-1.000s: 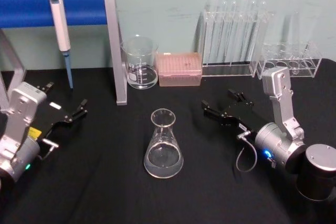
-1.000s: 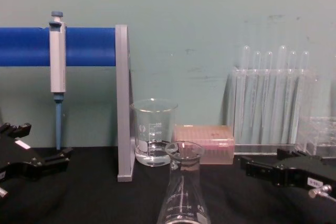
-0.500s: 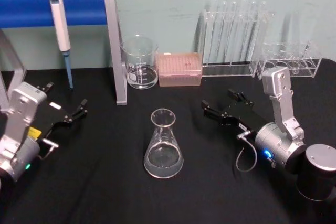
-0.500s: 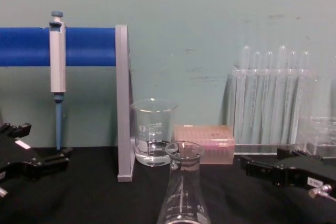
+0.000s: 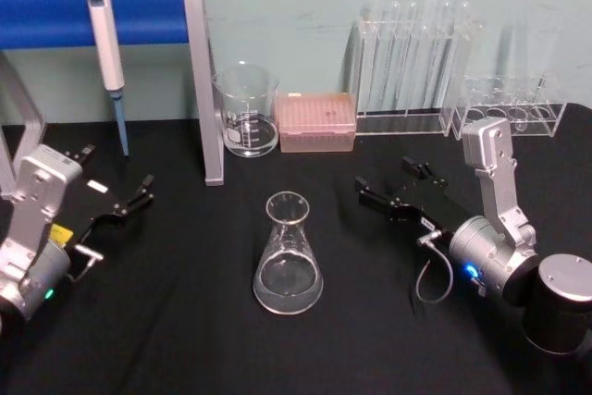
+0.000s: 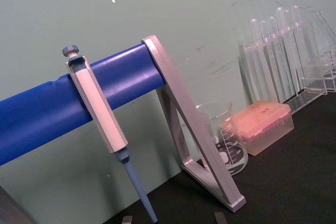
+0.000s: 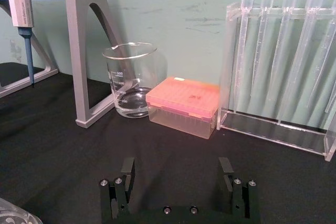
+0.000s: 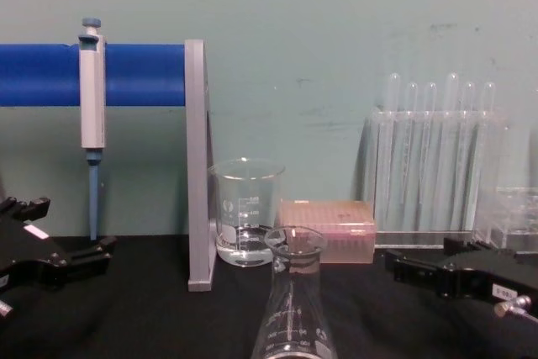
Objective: Grasp the erlenmeyer flask with one hand, shake it three times, then place it back.
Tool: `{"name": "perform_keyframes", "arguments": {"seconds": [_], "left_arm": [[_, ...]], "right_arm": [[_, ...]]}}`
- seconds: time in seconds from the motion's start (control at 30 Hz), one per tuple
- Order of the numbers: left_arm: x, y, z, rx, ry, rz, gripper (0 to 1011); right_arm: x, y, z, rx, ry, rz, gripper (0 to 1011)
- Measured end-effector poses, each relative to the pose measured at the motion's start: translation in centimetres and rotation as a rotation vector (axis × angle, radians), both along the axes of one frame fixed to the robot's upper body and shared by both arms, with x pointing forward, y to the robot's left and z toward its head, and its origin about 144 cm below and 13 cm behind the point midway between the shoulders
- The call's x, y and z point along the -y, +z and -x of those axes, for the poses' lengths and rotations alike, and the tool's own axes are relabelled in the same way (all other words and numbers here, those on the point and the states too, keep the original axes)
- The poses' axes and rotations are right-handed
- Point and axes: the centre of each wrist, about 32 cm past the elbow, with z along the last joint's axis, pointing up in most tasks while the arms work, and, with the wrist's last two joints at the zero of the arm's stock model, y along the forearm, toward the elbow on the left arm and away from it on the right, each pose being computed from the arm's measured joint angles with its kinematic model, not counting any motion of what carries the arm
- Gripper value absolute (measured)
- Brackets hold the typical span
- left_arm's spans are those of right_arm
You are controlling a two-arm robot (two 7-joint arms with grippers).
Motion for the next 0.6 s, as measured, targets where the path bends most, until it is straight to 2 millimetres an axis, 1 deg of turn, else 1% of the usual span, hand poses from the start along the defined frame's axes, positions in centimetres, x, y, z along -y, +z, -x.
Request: {"name": "perform_keyframes", "arguments": {"seconds": [0.6], "left_arm": [[0.00, 0.00, 0.00, 0.000, 0.000, 0.000, 1001]], "right_arm": [[0.00, 0.00, 0.00, 0.000, 0.000, 0.000, 1000]]}}
